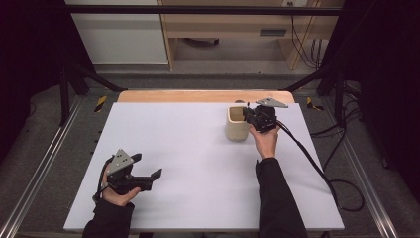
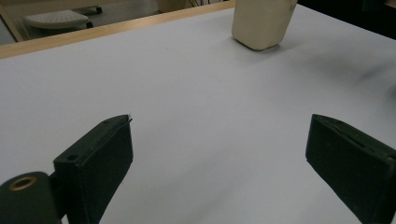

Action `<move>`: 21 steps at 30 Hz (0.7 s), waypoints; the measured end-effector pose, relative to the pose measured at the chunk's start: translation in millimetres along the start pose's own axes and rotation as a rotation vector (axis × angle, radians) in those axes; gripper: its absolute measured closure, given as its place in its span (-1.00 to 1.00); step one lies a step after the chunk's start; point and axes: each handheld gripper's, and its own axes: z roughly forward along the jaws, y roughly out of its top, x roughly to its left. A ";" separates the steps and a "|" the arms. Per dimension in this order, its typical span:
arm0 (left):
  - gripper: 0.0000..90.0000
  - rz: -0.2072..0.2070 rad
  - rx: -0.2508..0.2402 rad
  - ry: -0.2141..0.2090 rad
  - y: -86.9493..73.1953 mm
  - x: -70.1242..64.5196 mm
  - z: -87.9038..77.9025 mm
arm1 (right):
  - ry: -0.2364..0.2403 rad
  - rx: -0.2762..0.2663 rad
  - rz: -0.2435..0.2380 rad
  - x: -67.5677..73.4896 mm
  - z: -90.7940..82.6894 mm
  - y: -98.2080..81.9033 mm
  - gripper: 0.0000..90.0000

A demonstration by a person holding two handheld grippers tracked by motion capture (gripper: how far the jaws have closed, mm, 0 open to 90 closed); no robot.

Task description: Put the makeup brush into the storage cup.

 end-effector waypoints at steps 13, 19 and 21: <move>-0.84 -0.001 0.002 0.001 -0.3 -1.1 0.9 | 0.025 -0.059 0.004 2.5 -19.9 3.8 0.24; -0.84 -0.001 0.002 0.001 -0.2 -1.3 1.0 | 0.059 -0.103 -0.004 2.5 -37.4 11.7 -0.03; -0.84 -0.005 -0.002 0.003 -0.2 -1.7 1.1 | 0.069 -0.115 -0.011 2.8 -42.0 14.0 -0.13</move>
